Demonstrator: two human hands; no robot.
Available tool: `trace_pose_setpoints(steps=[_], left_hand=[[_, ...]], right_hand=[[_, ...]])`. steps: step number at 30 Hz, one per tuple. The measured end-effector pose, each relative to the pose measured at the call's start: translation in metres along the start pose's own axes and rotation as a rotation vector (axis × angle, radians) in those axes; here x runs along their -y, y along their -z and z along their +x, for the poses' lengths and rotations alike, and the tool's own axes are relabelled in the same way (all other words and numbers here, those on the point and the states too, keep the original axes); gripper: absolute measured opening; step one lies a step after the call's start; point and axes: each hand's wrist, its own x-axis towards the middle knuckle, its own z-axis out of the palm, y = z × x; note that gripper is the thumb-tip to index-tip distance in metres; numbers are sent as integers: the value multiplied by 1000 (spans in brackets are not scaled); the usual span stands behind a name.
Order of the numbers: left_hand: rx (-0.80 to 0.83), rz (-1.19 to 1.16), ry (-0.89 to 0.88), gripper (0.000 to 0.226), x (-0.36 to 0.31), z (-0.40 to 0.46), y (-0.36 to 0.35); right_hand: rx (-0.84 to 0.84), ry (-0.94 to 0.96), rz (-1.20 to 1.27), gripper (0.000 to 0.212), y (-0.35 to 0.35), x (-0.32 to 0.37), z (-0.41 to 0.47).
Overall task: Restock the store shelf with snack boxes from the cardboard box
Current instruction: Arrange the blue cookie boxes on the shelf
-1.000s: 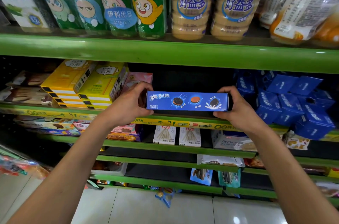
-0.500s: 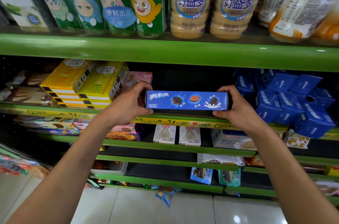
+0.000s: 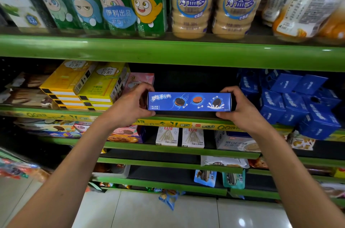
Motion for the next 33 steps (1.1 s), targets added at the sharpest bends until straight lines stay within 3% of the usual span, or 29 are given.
trace_pose_setpoints(steps=[10, 24, 33], left_hand=[[-3, -158, 42, 63, 6, 0, -1], [13, -140, 58, 56, -6, -5, 1], [-54, -240, 80, 37, -8, -9, 1]], right_hand=[[13, -52, 88, 55, -1, -1, 0], [16, -74, 101, 62, 0, -3, 0], [153, -26, 98, 69, 6, -2, -3]])
